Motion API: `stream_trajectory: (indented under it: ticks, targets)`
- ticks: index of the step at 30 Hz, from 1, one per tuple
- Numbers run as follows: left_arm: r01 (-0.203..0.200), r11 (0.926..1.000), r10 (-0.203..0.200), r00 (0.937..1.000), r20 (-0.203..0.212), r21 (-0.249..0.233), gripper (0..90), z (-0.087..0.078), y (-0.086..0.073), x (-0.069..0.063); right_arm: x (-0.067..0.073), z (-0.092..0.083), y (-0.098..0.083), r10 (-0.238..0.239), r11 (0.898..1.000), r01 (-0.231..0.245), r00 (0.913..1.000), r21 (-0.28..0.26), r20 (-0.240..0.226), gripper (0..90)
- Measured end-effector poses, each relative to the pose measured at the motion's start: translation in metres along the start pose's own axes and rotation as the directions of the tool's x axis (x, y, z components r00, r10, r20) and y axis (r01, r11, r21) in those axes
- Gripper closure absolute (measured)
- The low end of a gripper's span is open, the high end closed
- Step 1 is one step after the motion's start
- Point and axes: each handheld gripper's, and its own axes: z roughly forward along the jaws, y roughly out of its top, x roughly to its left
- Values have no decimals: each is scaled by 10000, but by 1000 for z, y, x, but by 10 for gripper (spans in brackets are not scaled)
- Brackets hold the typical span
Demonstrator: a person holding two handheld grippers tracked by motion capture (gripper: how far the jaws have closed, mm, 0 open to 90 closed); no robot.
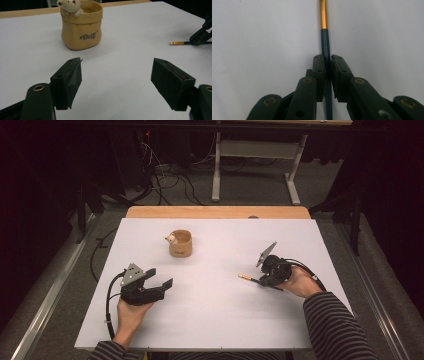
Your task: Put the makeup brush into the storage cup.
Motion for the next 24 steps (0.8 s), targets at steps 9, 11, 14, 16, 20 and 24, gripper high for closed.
stream_trajectory:
  ticks: [9, 11, 14, 16, 20, 24]
  targets:
    - [53, 10000, -53, 10000, 17, 55, 254, 1, 0, 1, 0, 0, 1, 75, 9999, -75, 10000, 81, 14, 850]
    - [42, 10000, -42, 10000, 21, 62, 255, 1, 0, 1, 0, 0, 1, 128, 9999, -128, 9999, 98, -8, 852]
    - [26, 10000, -26, 10000, 25, 58, 254, 1, 0, 1, 0, 0, 2, 193, 9997, -193, 9998, 133, -61, 854]
    - [19, 10000, -19, 10000, 40, 68, 255, 1, 0, 1, 0, -1, 2, 228, 9996, -227, 9997, 154, -45, 855]
    - [-13, 10000, 13, 10000, 58, 46, 255, 0, 0, 0, 0, -1, 2, 283, 9995, -282, 9996, 122, -13, 855]
    - [45, 10000, -45, 10000, 61, 27, 255, 0, 0, 1, 1, -1, 1, 335, 9993, -336, 9994, 137, 35, 856]
